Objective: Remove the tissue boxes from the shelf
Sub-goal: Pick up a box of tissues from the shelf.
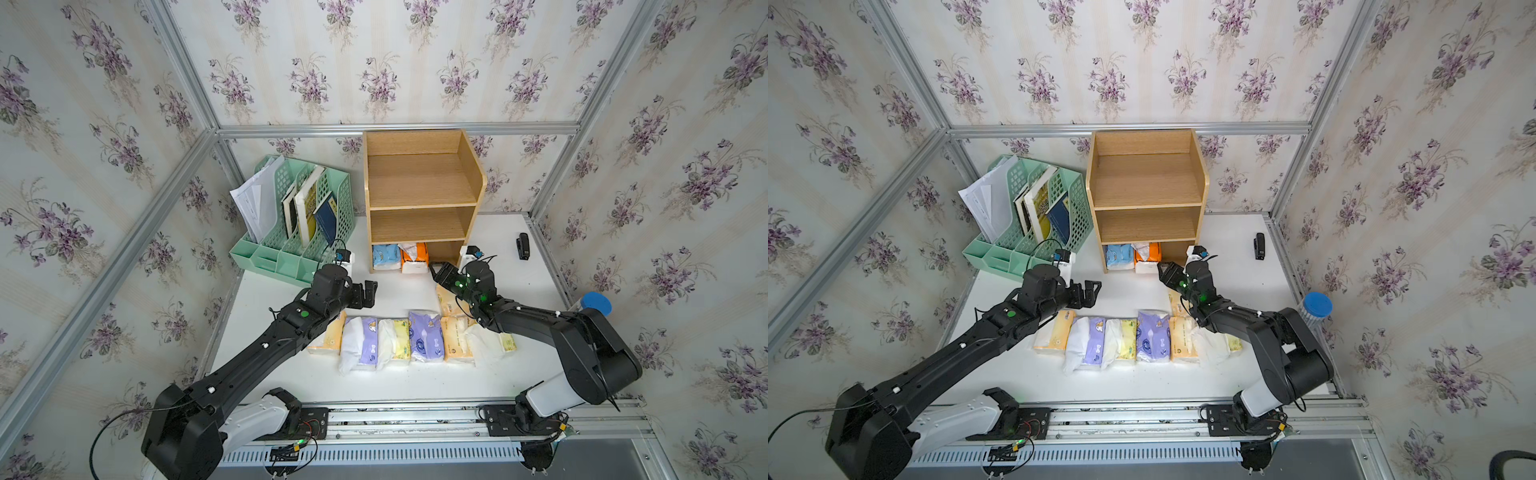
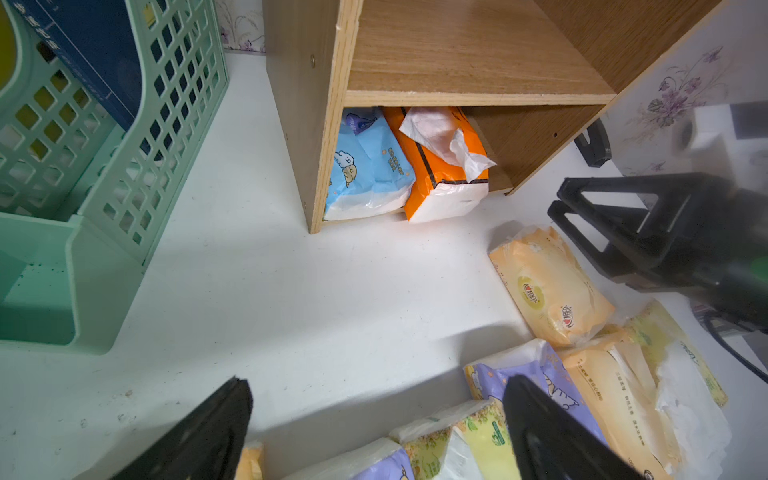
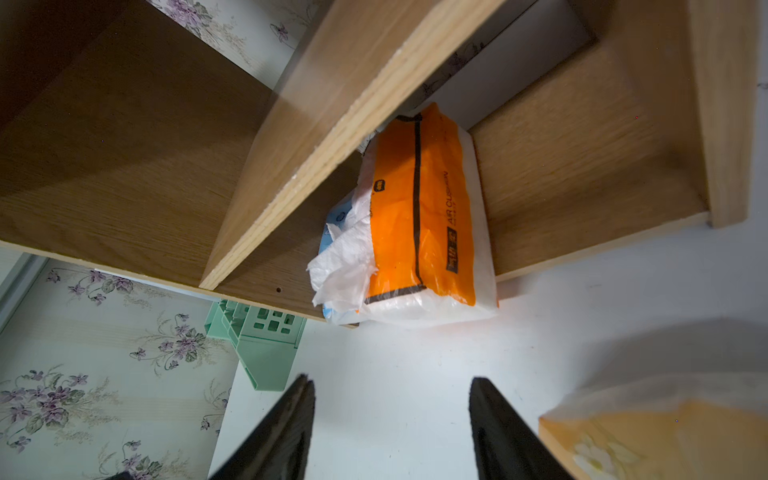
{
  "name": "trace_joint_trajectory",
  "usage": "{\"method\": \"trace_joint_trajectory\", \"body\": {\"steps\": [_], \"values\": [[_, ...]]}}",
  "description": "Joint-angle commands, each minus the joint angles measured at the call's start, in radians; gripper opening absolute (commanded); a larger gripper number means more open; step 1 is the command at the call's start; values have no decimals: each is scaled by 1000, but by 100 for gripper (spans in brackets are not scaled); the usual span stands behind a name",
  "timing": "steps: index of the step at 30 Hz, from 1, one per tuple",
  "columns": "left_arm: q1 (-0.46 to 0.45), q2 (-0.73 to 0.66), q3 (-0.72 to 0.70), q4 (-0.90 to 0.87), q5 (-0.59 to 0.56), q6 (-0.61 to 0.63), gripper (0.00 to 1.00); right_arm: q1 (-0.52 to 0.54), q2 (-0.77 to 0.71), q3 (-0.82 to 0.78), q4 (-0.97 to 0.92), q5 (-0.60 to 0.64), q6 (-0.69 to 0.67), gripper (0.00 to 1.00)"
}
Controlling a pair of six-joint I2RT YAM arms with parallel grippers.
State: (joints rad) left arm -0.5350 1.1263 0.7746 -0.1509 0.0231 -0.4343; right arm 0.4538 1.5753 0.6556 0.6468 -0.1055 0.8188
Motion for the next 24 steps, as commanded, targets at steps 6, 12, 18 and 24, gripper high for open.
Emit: {"method": "trace_joint_trajectory", "body": {"steps": [6,12,18,24], "values": [[6,15,2,53,2,-1,99,2,138,77,79,27,-36,64],[8,23,0,59,3,-1,99,6,203,118,106,33,-33,65],[8,31,-1,61,12,-9,99,14,270,161,82,57,-46,65],[7,36,-7,70,21,-17,99,25,324,199,56,58,-55,59]]}}
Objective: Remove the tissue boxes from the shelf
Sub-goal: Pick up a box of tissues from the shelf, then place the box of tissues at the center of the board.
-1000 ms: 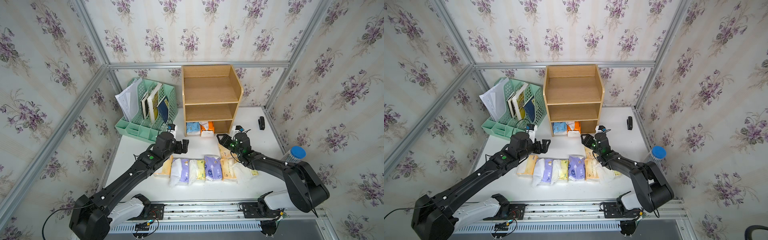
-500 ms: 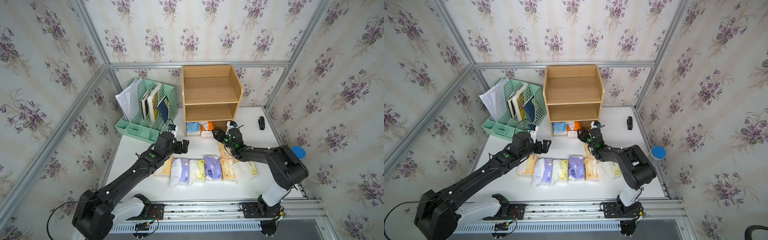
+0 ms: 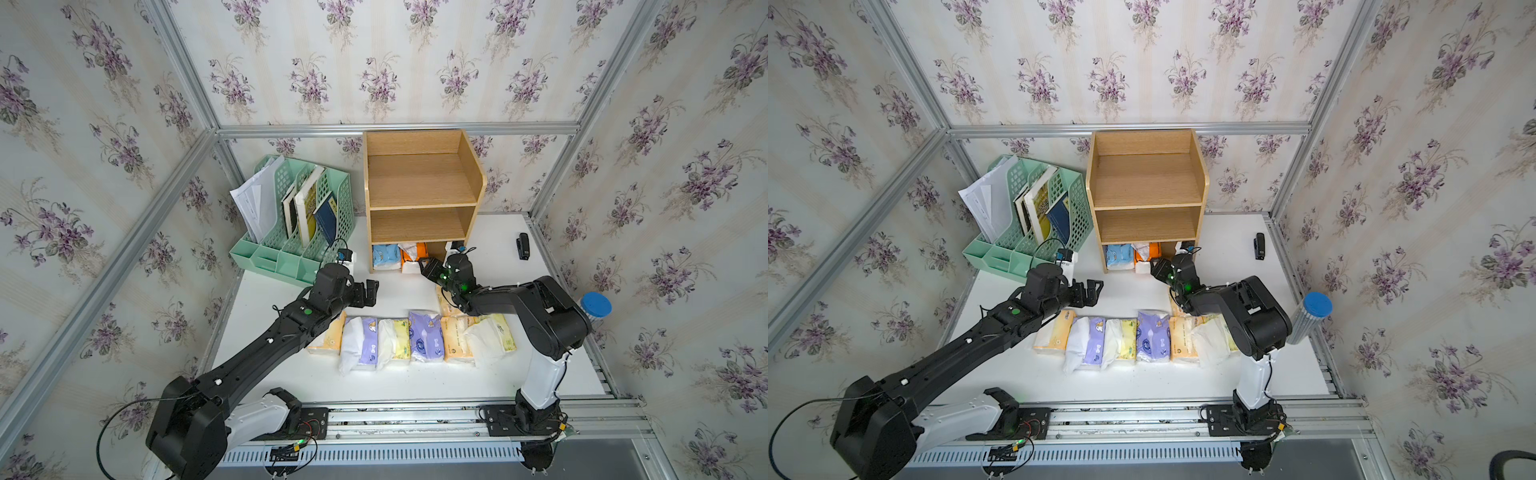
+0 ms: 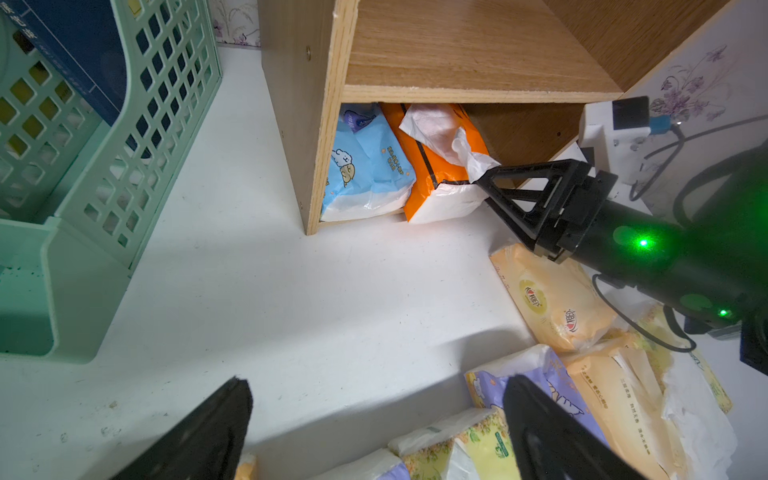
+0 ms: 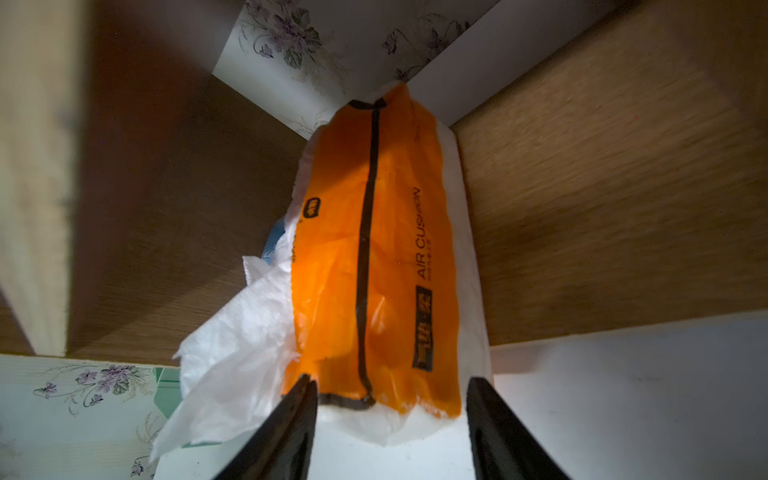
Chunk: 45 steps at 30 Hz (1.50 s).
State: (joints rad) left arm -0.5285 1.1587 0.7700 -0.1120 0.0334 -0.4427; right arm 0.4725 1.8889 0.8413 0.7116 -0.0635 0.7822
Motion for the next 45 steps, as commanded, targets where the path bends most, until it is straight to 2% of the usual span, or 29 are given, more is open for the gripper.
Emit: {"method": "trace_joint_trajectory", "body": {"steps": [1,5,11,17,24,25,27,42,45], "values": [[1,7,0,33,16,-11,99,9,12,20,-19,23,-22,58],[1,20,6,39,36,-16,99,15,8,31,-50,44,-41,47],[1,16,20,11,39,-15,99,22,-40,19,-112,69,-77,22],[1,-4,42,-45,29,-12,99,35,-136,-24,-201,102,-93,10],[0,-46,50,-90,26,-25,99,58,-251,-102,-296,129,-96,7],[-1,-51,50,-95,26,-29,99,98,-269,-114,-313,138,-95,6],[-1,-61,52,-104,31,-33,99,114,-304,-142,-341,162,-87,6],[-36,-88,74,-146,33,-47,99,189,-619,-379,-487,224,-4,6],[-43,-80,78,-144,30,-48,99,197,-682,-409,-527,220,6,9]]}}
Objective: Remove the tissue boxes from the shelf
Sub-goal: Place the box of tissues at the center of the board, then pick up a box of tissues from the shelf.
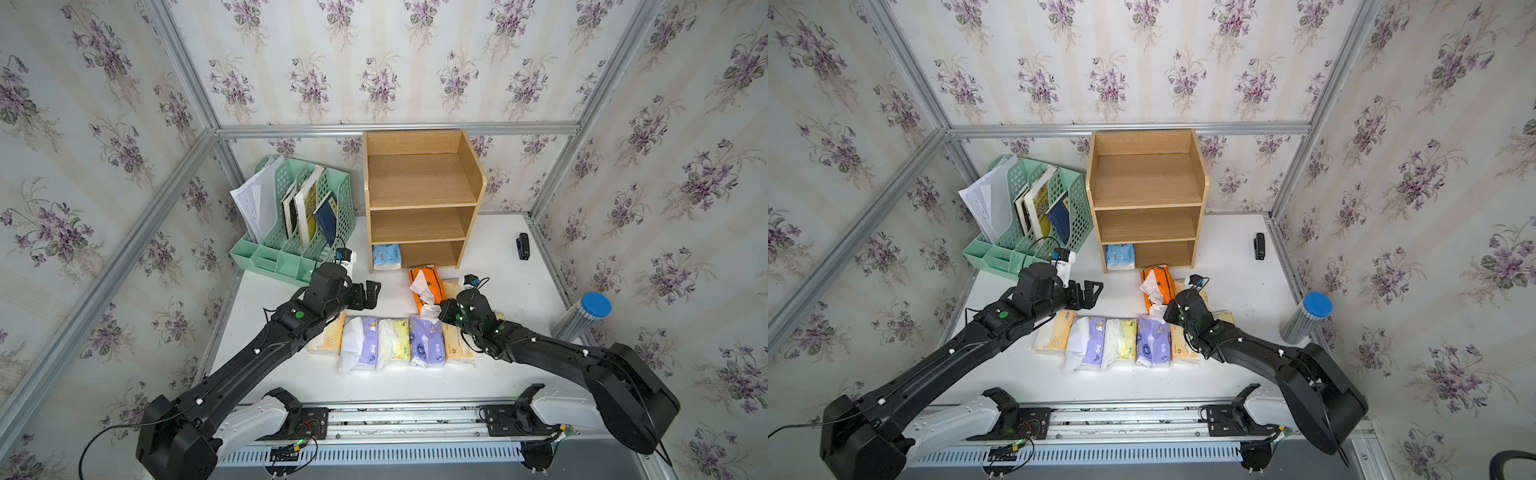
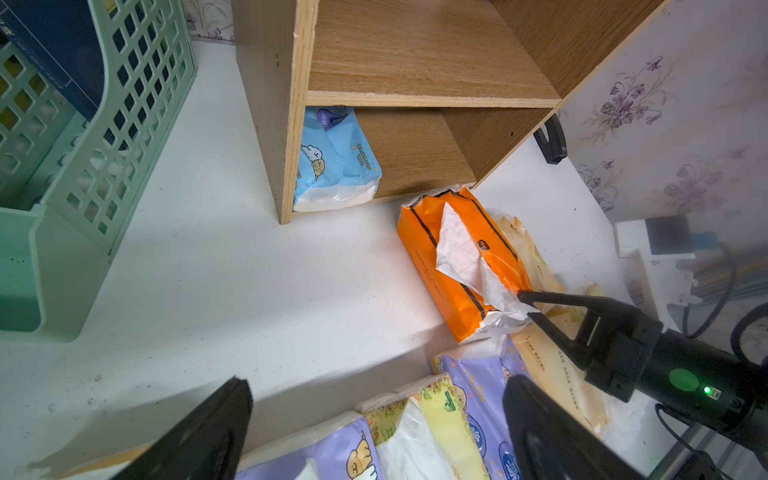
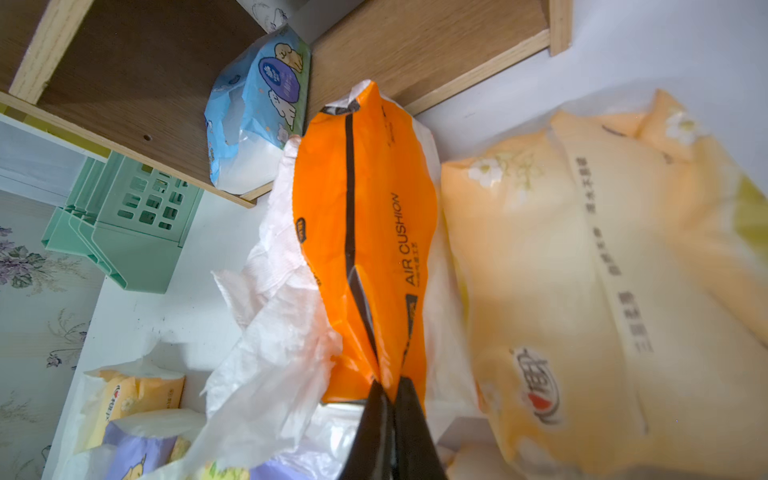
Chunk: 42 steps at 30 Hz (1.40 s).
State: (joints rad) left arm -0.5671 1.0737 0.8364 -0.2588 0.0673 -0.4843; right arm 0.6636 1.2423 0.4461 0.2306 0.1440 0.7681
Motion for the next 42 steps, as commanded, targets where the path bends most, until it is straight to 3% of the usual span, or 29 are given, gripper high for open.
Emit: {"method": "trace_joint_trajectory", "body": {"steps": [1,3,5,11,15,20,27,37,42], "values": [[-8,8,13,4,-8,-7,99,11,-56,-19,-59,8,25,13],[-13,14,14,10,-16,-8,99,26,-96,-29,-72,2,28,28],[-17,18,15,17,-23,-11,99,33,-134,-22,-99,5,25,51],[-16,14,12,42,-72,12,99,33,-175,87,-124,-29,-48,65],[13,37,5,96,-64,33,99,33,-30,215,-53,-141,-94,65],[155,104,13,111,51,23,99,33,235,386,31,-199,-72,61],[176,116,-36,175,42,36,99,49,441,435,239,-145,59,58],[179,205,-28,228,77,36,99,45,669,616,196,8,88,58],[179,214,-24,248,122,35,99,26,730,619,240,26,132,59]]}}
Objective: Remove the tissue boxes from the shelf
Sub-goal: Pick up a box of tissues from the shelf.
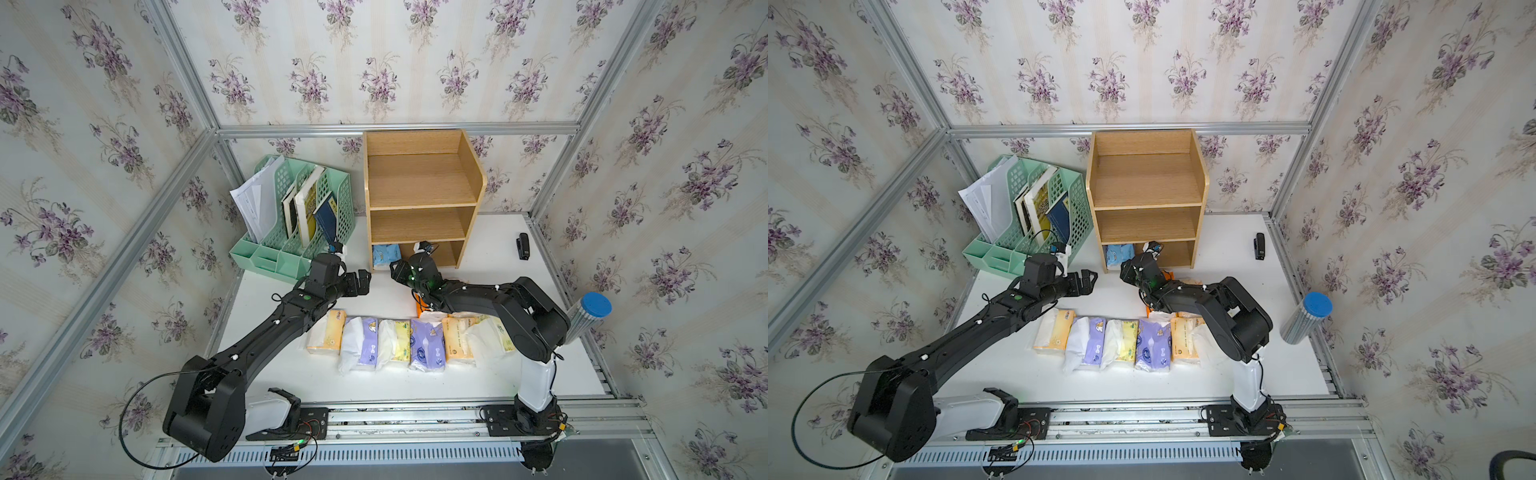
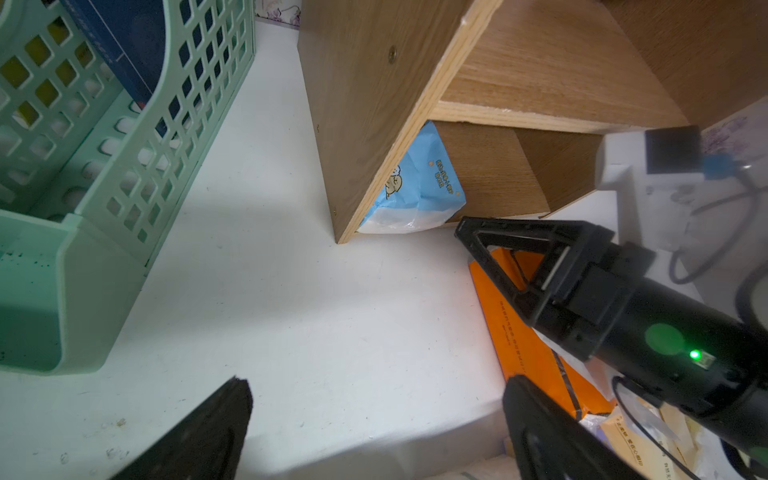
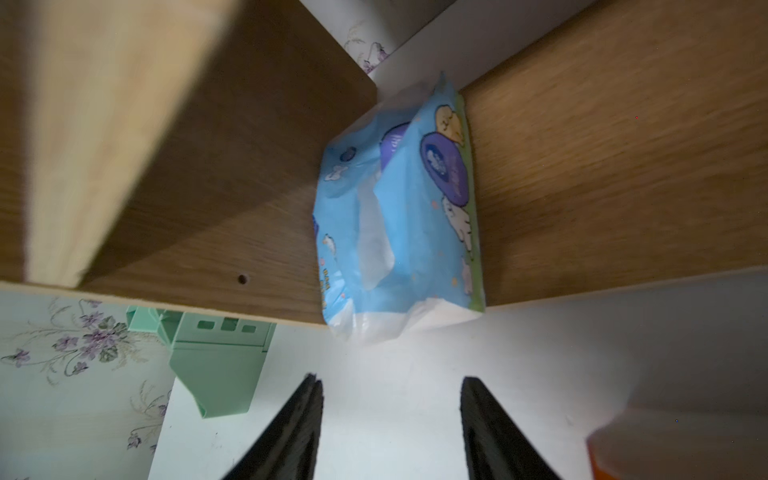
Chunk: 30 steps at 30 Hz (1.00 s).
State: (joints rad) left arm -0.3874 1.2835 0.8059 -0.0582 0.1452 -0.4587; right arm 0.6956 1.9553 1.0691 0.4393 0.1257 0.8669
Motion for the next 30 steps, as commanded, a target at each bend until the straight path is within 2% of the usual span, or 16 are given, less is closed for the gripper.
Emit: {"method": "trace_joint_trajectory", "body": {"steps": [1,12,20,27,30], "values": [[-1,6,9,43,50,9,99,-10,21,-6,45,50,36,60],[-1,9,-21,58,50,12,99,-57,131,89,102,-19,-42,62],[0,14,-36,69,56,-10,99,-58,172,146,100,-71,-94,56],[1,16,-51,71,61,-26,99,-55,154,126,116,-90,-118,24],[-2,3,-60,68,65,-35,99,-50,123,98,107,-92,-125,14]]}}
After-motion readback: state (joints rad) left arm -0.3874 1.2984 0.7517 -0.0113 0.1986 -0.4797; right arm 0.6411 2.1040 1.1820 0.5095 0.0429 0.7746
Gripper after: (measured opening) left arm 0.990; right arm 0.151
